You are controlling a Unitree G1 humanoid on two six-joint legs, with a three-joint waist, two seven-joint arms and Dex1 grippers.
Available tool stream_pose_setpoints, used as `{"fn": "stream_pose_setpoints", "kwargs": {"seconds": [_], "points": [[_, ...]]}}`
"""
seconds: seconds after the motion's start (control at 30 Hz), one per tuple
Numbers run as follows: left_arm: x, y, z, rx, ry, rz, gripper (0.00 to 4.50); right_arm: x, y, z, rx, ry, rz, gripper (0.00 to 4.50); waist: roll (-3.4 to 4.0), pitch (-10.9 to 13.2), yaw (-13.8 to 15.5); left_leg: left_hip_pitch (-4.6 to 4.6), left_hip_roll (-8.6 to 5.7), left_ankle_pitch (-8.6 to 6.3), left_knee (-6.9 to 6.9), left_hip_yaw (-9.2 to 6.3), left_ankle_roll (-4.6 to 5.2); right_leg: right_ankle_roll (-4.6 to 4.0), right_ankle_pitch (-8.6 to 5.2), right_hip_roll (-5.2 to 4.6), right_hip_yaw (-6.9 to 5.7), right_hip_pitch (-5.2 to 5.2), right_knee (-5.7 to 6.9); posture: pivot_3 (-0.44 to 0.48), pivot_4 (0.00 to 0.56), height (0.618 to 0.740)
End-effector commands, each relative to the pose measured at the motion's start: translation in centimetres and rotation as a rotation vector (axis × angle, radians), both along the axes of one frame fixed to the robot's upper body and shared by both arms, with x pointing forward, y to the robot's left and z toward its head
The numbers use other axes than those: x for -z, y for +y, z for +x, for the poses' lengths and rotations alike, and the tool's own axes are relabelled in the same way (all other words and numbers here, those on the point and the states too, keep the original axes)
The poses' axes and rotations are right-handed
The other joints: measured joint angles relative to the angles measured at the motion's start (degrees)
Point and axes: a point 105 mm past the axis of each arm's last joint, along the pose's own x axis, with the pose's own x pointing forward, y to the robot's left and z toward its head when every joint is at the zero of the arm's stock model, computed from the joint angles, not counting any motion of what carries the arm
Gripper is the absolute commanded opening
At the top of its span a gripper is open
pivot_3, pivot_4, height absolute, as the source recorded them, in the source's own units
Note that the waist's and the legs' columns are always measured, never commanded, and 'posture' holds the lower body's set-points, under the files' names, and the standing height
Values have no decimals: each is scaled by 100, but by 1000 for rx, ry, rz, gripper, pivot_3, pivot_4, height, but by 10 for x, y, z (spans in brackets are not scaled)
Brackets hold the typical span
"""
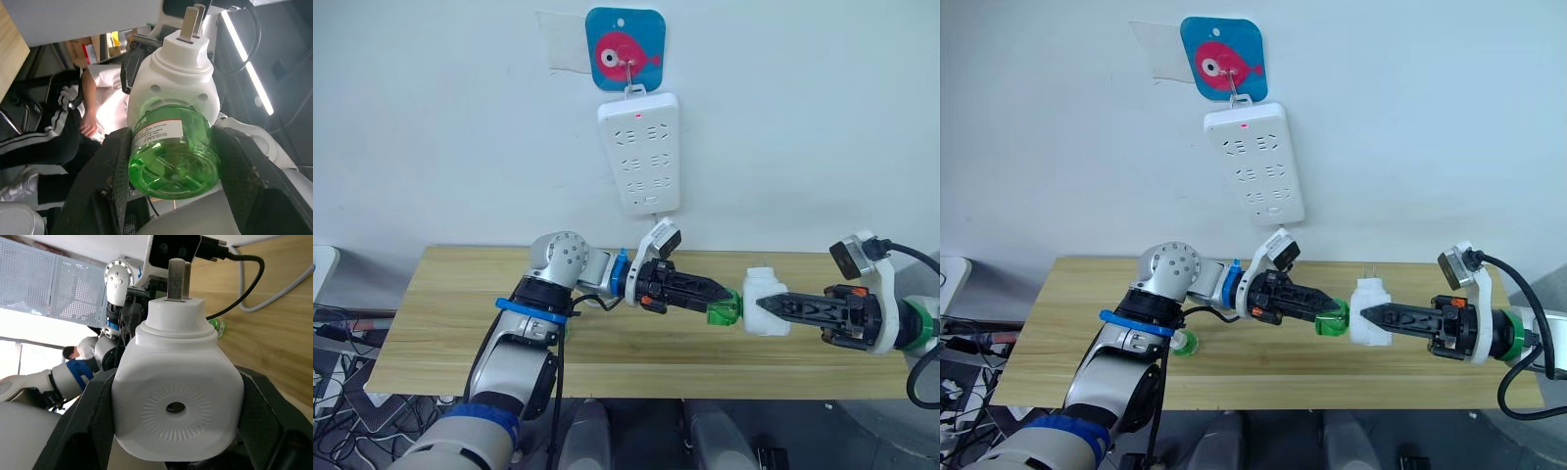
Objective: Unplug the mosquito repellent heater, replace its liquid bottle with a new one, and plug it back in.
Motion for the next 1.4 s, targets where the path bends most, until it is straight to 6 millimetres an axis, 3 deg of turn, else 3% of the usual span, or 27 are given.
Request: {"fn": "stream_pose_setpoints", "kwargs": {"seconds": [0.03, 0.2, 0.37, 0.43, 0.5, 0.6, 0.87, 1.13, 1.4], "points": [[-1, 4, 1, -23, -42, 11, 2954, -6, -2, -2, -15, -15, -3, 2958, 0, 0, 2, 0, 0, 1, 3, 1, -1, 1, 1, -1, 1, 1, 1, 59, 269, 740], [-15, 14, 6, -58, -82, -42, 4388, -9, -7, -5, -24, -3, 15, 2958, -1, 0, 4, 1, -2, 1, 6, 5, -1, 6, 3, -2, 6, 1, 1, 71, 267, 740], [-29, 24, 11, -114, -206, -73, 4452, -6, -10, -6, -6, 9, 10, 2958, -3, 1, 16, -1, -3, 1, 4, 7, -2, 6, 3, -3, 7, 1, -2, 75, 264, 740], [-28, 26, 3, -104, -395, -71, 4452, -5, -13, -5, 10, 16, 18, 2958, -4, 2, 14, -1, -1, 2, 1, 8, -4, 5, 3, -3, 7, 0, -2, 76, 262, 740], [-24, 24, 4, -154, -753, -100, 4452, -6, -17, -3, 26, 19, 27, 2958, 0, 0, 12, 3, 0, 3, -1, 13, -5, 5, 3, -3, 11, 0, -2, 84, 260, 740], [-30, 27, -9, -160, -1218, -293, 4452, -8, -22, 2, 54, 13, 55, 2958, 1, 0, 78, 8, 2, 5, -5, 44, -11, 4, 4, -13, 23, 0, -6, 87, 257, 740], [-21, 21, -22, -185, -1949, -623, 4452, -8, -17, 1, 33, 11, 84, 2958, 0, 0, 338, -1, -14, -1, 16, 55, 2, 14, 12, -27, 32, 3, -14, 83, 257, 740], [4, 7, -14, -167, -2111, -615, 4452, -11, -9, -2, -10, -13, 103, 2958, 0, 0, 298, -2, -24, -3, 13, 52, 8, 18, 15, -35, 35, 3, -10, 80, 252, 740], [-6, -5, -6, -259, -2159, -631, 4452, -10, -4, -2, -23, -20, 112, 2958, -1, 0, 291, -3, -25, -2, 17, 48, 10, 24, 19, -35, 33, 3, -9, 77, 257, 740]]}}
